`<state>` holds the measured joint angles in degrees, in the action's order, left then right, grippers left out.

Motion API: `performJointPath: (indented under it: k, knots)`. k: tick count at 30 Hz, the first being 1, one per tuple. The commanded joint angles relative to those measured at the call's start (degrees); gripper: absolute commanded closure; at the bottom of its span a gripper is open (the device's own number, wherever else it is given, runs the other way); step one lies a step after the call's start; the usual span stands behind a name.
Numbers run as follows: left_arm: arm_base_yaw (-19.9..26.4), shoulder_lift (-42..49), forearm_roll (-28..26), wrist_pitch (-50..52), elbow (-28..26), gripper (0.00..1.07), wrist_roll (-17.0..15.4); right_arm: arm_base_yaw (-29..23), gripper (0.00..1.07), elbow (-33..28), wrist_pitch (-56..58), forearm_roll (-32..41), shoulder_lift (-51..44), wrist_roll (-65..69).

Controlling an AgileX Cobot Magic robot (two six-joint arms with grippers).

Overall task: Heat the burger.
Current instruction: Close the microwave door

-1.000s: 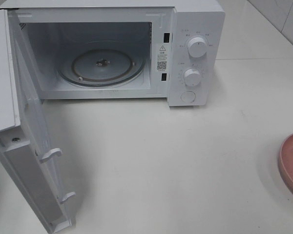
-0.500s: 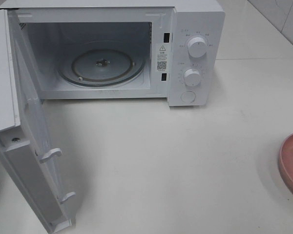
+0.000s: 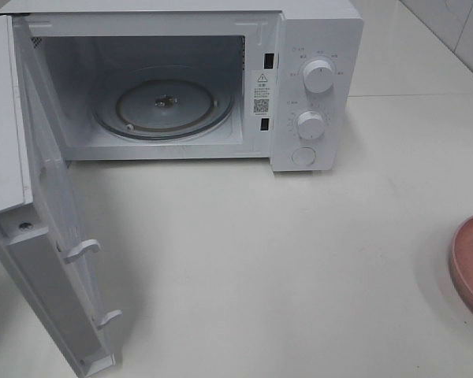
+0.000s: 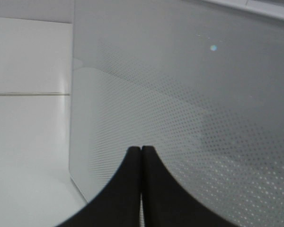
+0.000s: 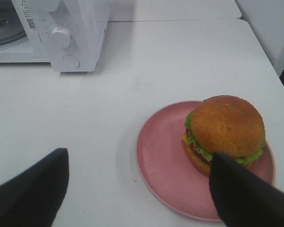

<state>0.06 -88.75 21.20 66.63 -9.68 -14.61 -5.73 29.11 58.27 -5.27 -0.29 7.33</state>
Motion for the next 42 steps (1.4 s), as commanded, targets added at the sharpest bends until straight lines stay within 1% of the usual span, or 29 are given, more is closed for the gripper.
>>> performJointPath:
  k: [1, 2, 3, 4, 5, 6, 7, 8, 9, 10, 11, 14, 18, 22, 23, 24, 26, 27, 29, 30, 31, 34, 36, 38, 39, 42]
  knots:
    - [-1.3, -3.2, 2.5, 2.5, -1.5, 1.07, -0.3, 0.5, 0.31, -0.2, -0.6, 0.0, -1.4, -0.7]
    - [-1.3, -3.2, 2.5, 2.5, -1.5, 1.07, -0.3, 0.5, 0.31, -0.2, -0.6, 0.0, -1.4, -0.7]
    - [-3.2, -4.5, 3.3, 2.5, -2.9, 1.07, -0.3, 0.5, 0.31, -0.2, -0.6, -0.1, -1.4, -0.7]
    - [-3.2, -4.5, 3.3, 2.5, -2.9, 1.07, -0.3, 0.5, 0.31, -0.2, -0.6, -0.1, -1.4, -0.7]
    - [-4.4, -5.0, 3.4, 2.5, -3.6, 1.07, -0.1, 0.5, 0.31, -0.2, -0.6, -0.1, -1.4, -0.7]
    - [-6.7, -5.2, 3.2, 2.0, -4.6, 1.07, 0.7, 0.5, 0.31, -0.2, -0.6, -0.1, -1.4, -0.7]
    - [-6.7, -5.2, 3.2, 2.0, -4.6, 1.07, 0.7, 0.5, 0.31, -0.2, -0.6, -0.1, -1.4, -0.7]
    - [-8.8, -5.2, 2.3, 0.3, -5.7, 1.07, 1.8, 0.5, 0.31, -0.2, -0.6, -0.1, -1.4, -0.7]
    - [-8.8, -5.2, 2.3, 0.3, -5.7, 1.07, 1.8, 0.5, 0.31, -0.2, -0.6, -0.1, -1.4, -0.7]
    - [-10.8, -5.2, 1.6, -1.7, -7.1, 1.07, 2.4, 0.5, 0.31, -0.2, -0.6, -0.1, -1.4, -0.7]
    - [-11.7, -5.3, 1.2, -2.6, -7.8, 1.07, 2.7, 0.5, 0.31, -0.2, -0.6, -0.1, -1.4, -0.7]
    - [-12.9, -5.5, 0.2, -4.1, -9.1, 1.07, 2.8, 0.5, 0.31, -0.2, -0.6, -0.1, -1.4, -0.7]
    - [-15.8, -7.1, -1.0, -4.5, -12.6, 1.07, 2.6, 0.5, 0.31, -0.2, -0.6, -0.1, -1.4, -0.7]
    - [-17.5, -8.3, -1.8, -4.5, -14.2, 1.07, 2.3, 0.5, 0.31, -0.2, -0.6, -0.1, -1.4, -0.7]
    - [-18.7, -8.9, -2.9, -4.5, -15.0, 1.07, 2.1, 0.5, 0.31, -0.2, -0.6, -0.1, -1.4, -0.7]
    - [-18.7, -8.9, -2.9, -4.5, -15.0, 1.07, 2.1, 0.5, 0.31, -0.2, -0.6, -0.1, -1.4, -0.7]
    - [-20.7, -9.7, -5.1, -4.6, -16.1, 1.07, 2.1, 0.5, 0.31, -0.2, -0.6, -0.1, -1.4, -0.7]
    - [-20.7, -9.7, -5.1, -4.6, -16.1, 1.07, 2.1, 0.5, 0.31, -0.2, -0.6, -0.1, -1.4, -0.7]
    - [-23.8, -10.3, -8.4, -7.3, -18.2, 1.07, 2.2, 0.5, 0.31, -0.2, -0.6, -0.1, -1.4, -0.7]
    - [-23.8, -10.3, -8.4, -7.3, -18.2, 1.07, 2.2, 0.5, 0.31, -0.2, -0.6, -0.1, -1.4, -0.7]
    - [-24.9, -10.6, -9.0, -8.9, -19.5, 1.07, 2.2, 0.5, 0.31, -0.2, -0.6, -0.1, -1.4, -0.7]
    - [-25.3, -10.8, -9.0, -9.5, -20.1, 1.07, 2.2, 0.5, 0.31, -0.2, -0.6, -0.1, -1.4, -0.7]
    - [-26.9, -11.2, -9.7, -12.3, -23.0, 1.07, 2.2, 0.5, 0.31, -0.2, -0.6, -0.1, -1.4, -0.7]
    - [-27.2, -11.3, -10.2, -12.7, -23.5, 1.07, 2.2, 0.5, 0.31, -0.2, -0.6, -0.1, -1.4, -0.7]
    - [-27.8, -11.6, -11.2, -13.5, -24.9, 1.07, 2.2, 0.5, 0.31, -0.2, -0.6, -0.1, -1.4, -0.7]
    - [-28.1, -11.7, -11.5, -13.9, -25.3, 1.07, 2.2, 0.5, 0.31, -0.2, -0.6, -0.1, -1.4, -0.7]
